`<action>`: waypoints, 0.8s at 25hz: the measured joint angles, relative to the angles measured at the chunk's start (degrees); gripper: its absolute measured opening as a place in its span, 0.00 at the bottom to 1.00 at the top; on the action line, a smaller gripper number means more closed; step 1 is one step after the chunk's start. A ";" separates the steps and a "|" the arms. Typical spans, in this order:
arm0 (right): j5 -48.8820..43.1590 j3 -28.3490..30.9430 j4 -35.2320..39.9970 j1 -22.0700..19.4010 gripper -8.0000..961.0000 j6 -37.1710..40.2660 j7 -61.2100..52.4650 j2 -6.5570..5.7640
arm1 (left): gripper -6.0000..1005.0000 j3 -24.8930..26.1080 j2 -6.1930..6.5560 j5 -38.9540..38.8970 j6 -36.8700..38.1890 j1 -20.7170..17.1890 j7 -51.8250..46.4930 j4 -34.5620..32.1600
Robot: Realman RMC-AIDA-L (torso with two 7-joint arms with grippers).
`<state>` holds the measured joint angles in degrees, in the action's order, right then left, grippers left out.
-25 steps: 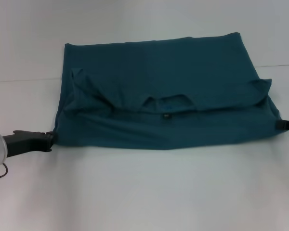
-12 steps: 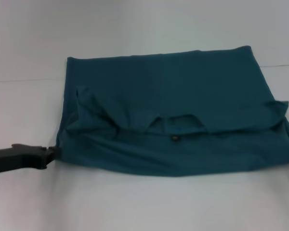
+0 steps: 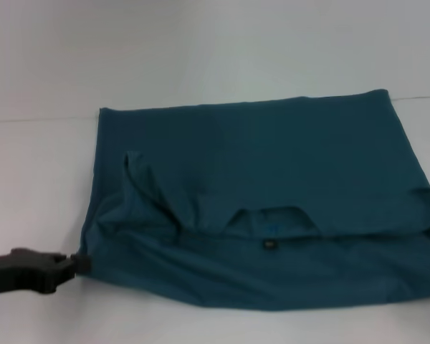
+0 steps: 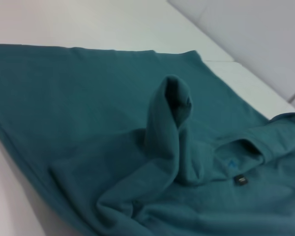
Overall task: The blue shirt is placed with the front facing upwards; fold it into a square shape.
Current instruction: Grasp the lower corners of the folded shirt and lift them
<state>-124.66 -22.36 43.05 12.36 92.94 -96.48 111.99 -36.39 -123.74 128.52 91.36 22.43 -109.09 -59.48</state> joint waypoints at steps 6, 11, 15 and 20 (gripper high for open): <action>-0.07 1.11 0.66 -2.78 0.03 2.92 2.42 -0.01 | 0.01 3.36 0.06 1.01 7.64 -1.87 1.58 -1.08; -0.14 2.79 0.74 -4.42 0.03 3.48 3.31 0.08 | 0.01 5.36 0.08 2.95 11.12 -3.10 2.95 -1.21; -0.14 3.08 0.74 -5.32 0.03 4.18 3.50 0.12 | 0.01 6.38 -0.05 4.14 12.54 -4.05 3.81 -1.13; -0.18 3.51 0.79 -6.12 0.03 4.86 4.05 0.14 | 0.01 7.11 -0.15 4.96 13.35 -4.81 4.86 -0.75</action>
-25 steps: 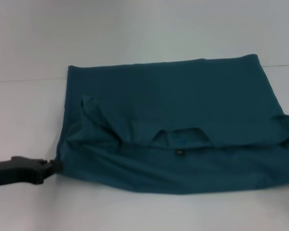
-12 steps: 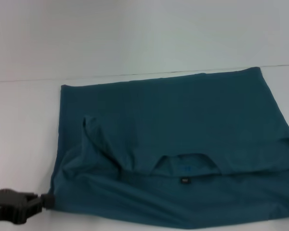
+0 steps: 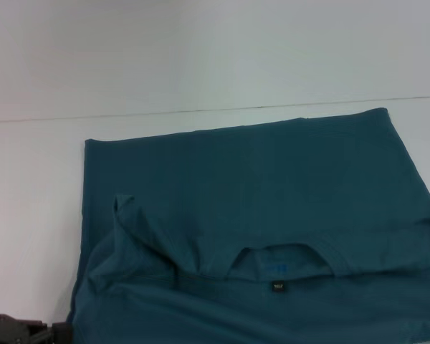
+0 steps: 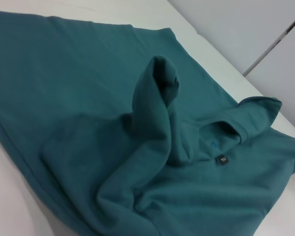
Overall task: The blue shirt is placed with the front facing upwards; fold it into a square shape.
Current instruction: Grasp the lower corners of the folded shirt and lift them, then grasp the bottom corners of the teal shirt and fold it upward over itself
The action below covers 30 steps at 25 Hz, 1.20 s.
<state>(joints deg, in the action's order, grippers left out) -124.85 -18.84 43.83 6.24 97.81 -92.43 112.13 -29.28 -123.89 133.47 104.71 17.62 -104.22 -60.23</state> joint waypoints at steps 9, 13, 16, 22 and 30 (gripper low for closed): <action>-1.37 0.34 0.03 -0.24 0.02 0.93 0.24 0.03 | 0.01 0.06 -0.03 1.29 0.88 -0.30 0.73 0.20; -1.45 0.90 0.03 -0.26 0.02 1.00 0.81 0.23 | 0.01 0.03 -0.03 1.44 0.98 -0.27 0.84 0.21; -1.46 1.15 0.03 -0.16 0.03 1.00 0.88 0.26 | 0.01 -0.06 -0.04 1.44 1.00 -0.04 0.86 0.21; -1.43 3.16 -0.03 0.82 0.02 1.00 0.89 0.34 | 0.01 -0.04 -0.02 1.41 0.54 0.75 0.87 0.94; -1.25 4.71 -0.07 3.28 0.03 0.98 0.50 -0.16 | 0.01 1.00 0.31 1.02 -0.40 2.80 0.38 1.71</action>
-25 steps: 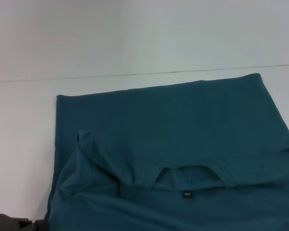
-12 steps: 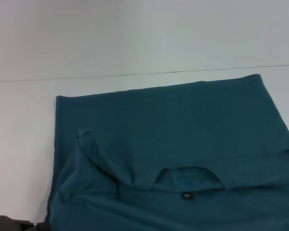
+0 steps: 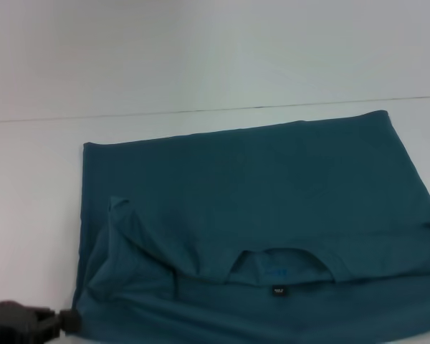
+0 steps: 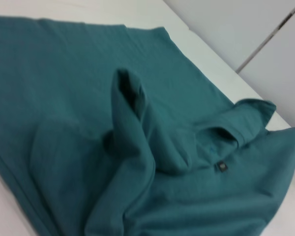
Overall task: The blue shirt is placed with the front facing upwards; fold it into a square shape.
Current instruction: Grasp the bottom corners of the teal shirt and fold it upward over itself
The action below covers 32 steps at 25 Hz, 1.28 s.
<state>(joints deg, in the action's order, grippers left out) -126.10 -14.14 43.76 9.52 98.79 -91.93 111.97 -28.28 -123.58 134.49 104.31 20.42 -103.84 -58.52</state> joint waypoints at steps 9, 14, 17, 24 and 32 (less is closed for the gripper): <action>0.18 4.01 0.23 6.97 0.03 -0.64 -3.08 -2.42 | 0.01 3.69 1.72 -2.71 -3.99 6.39 -2.78 1.21; 0.74 5.65 1.78 11.51 0.03 -2.82 -5.73 -3.13 | 0.01 3.81 2.88 -3.06 -6.44 10.52 -5.18 1.72; 1.08 5.64 2.26 14.03 0.03 -5.04 -6.97 -3.16 | 0.01 3.83 3.39 -3.21 -8.78 12.86 -6.44 2.09; 1.59 5.21 2.04 19.74 0.03 -9.44 -7.80 -3.12 | 0.01 3.25 3.83 -3.81 -14.76 16.62 -9.33 2.42; 1.95 2.92 -0.46 22.89 0.03 -24.13 -7.19 -0.52 | 0.01 2.52 3.51 -3.82 -26.36 20.08 -10.46 8.62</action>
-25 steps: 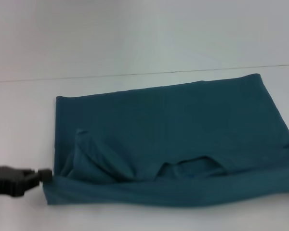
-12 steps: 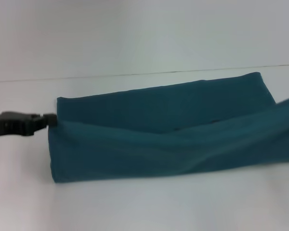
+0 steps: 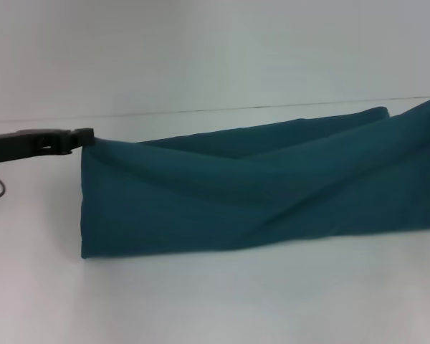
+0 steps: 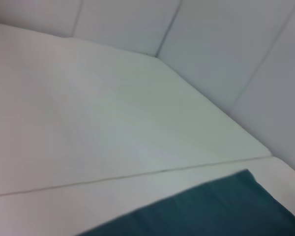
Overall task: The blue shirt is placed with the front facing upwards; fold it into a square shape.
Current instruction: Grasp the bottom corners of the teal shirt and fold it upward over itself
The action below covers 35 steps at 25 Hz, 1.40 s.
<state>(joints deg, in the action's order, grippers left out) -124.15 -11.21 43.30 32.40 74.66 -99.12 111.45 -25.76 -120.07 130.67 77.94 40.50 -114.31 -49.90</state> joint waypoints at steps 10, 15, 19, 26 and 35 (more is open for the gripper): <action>0.58 -3.06 -11.61 5.38 0.03 -22.44 7.14 0.64 | 0.01 -4.38 -0.01 -0.21 -18.85 5.01 0.50 8.44; 0.59 -5.04 -13.35 8.13 0.03 -30.36 8.42 1.24 | 0.01 -6.74 -0.21 -0.44 -26.77 6.55 0.65 11.19; 0.64 -5.24 -13.47 9.05 0.03 -32.23 9.03 1.43 | 0.01 -7.30 -0.51 -1.31 -30.32 7.42 1.54 12.47; 1.56 -5.31 -13.56 10.31 0.03 -33.29 9.18 0.85 | 0.01 -7.41 -0.54 -3.56 -32.54 8.68 2.55 12.84; 3.78 -5.62 -15.35 10.69 0.02 -35.71 11.12 0.70 | 0.01 -7.47 -1.30 -3.75 -36.73 9.30 4.11 14.87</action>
<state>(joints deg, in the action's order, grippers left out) -120.37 -16.83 27.95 43.10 38.95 -88.00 112.16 -33.22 -121.37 126.92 41.21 49.80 -110.19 -35.04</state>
